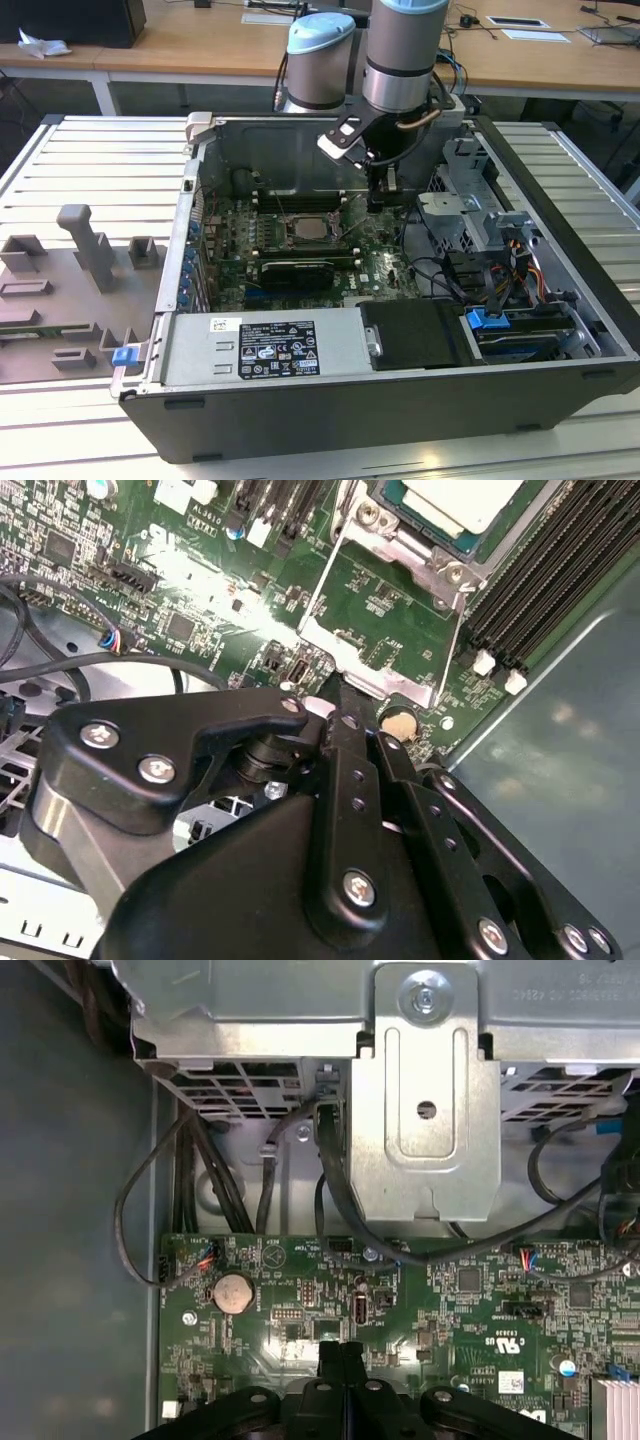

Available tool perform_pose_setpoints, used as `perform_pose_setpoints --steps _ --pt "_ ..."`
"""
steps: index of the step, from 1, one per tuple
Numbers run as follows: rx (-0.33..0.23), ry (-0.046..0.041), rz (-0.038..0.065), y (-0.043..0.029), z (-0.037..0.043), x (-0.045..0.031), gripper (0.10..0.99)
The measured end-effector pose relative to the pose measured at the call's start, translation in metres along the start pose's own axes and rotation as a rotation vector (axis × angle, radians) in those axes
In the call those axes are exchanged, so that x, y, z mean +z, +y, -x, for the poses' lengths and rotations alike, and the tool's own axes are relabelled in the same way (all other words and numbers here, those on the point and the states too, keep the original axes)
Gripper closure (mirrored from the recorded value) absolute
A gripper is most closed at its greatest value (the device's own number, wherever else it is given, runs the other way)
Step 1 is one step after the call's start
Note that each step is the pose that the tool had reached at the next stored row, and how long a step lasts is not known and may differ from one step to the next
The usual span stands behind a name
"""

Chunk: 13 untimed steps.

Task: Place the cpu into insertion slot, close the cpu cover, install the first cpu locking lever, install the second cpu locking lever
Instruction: 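Close the cpu cover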

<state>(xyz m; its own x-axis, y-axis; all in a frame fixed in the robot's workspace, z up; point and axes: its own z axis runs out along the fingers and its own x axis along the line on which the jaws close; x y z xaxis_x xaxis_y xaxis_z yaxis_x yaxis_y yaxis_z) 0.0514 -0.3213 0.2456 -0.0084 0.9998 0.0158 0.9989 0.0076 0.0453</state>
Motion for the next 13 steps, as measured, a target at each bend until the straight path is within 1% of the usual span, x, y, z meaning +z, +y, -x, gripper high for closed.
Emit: perform_pose_setpoints --steps 2,5,9,11,13 --pt "0.0 0.0003 0.0 -0.0019 0.0 -0.0005 0.98" --pt "0.0 0.0018 0.0 -0.0074 -0.0001 -0.0029 0.98" --pt "0.0 0.0023 0.0 -0.0127 -0.0001 -0.0035 0.98" --pt "0.0 0.0023 0.0 -0.0191 -0.0002 -0.0038 0.98" --pt "0.0 0.0023 0.0 -0.0227 -0.0002 -0.004 0.98"
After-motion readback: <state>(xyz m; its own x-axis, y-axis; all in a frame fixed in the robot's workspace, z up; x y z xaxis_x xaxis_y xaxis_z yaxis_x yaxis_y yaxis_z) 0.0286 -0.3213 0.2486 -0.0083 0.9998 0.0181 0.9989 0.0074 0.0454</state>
